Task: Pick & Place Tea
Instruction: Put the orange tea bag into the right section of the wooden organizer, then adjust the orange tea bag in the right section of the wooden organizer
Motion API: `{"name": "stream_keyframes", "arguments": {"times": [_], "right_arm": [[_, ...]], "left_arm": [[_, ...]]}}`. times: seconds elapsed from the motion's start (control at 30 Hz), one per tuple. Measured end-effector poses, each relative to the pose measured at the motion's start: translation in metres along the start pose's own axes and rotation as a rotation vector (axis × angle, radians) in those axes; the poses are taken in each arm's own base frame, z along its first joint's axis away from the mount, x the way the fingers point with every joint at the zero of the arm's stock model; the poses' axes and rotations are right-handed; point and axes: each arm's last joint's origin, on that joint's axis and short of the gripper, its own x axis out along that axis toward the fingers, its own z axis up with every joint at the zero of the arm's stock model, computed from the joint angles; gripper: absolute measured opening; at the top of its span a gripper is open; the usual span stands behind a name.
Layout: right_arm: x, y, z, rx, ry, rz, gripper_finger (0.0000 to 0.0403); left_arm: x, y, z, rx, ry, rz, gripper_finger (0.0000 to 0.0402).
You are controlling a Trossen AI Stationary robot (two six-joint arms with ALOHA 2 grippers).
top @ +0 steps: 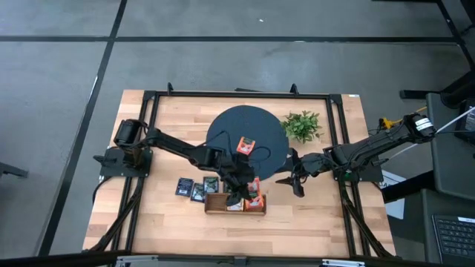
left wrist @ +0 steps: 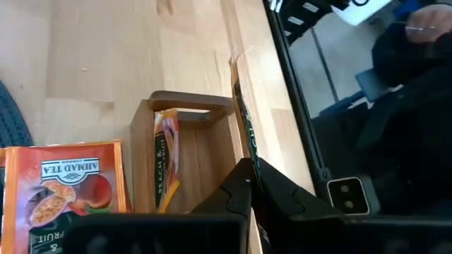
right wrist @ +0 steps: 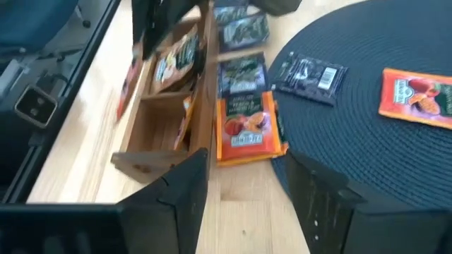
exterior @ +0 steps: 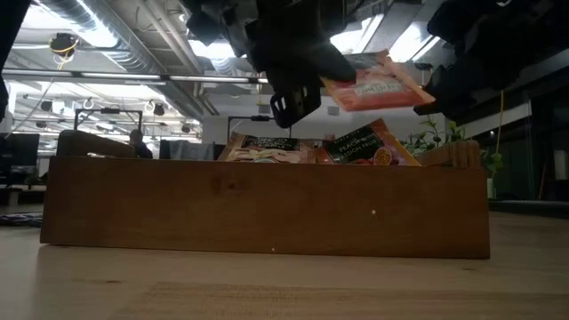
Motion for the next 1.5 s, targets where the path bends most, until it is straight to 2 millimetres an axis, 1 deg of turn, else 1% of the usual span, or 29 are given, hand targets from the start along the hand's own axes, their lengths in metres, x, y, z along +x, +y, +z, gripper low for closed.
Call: {"name": "stream_keyframes", "arguments": {"times": [0.1,0.27,0.4,0.53,0.77,0.97,1.3,1.5], "right_arm": [[0.002,0.000,0.002,0.046,-0.030,-0.019,0.0189],[0.010,0.000,-0.002,0.047,-0.004,-0.031,0.0189],[0.013,0.000,-0.003,0.045,0.009,-0.036,0.0189],[0.013,0.000,-0.003,0.045,0.006,-0.035,0.0189],[0.013,0.000,-0.003,0.043,0.000,-0.033,0.0189],[0.013,0.000,-0.003,0.043,0.000,-0.034,0.0189],[0.013,0.000,-0.003,0.042,0.000,-0.034,0.0189],[0.013,0.000,-0.003,0.042,0.001,-0.034,0.0189]], "left_arm": [[0.003,-0.005,-0.002,0.007,-0.006,0.038,0.0002],[0.007,-0.012,-0.006,0.026,-0.040,0.152,0.0004],[0.010,-0.015,-0.012,0.036,-0.027,0.241,0.0002],[0.011,-0.018,-0.017,0.041,-0.012,0.289,0.0005],[0.012,-0.019,-0.016,0.064,-0.027,0.311,0.0008],[0.011,-0.017,-0.016,0.026,-0.063,0.380,0.0031],[0.011,-0.017,-0.015,0.024,-0.064,0.384,0.0097],[0.009,-0.014,-0.014,0.019,-0.070,0.395,0.0119]]}}
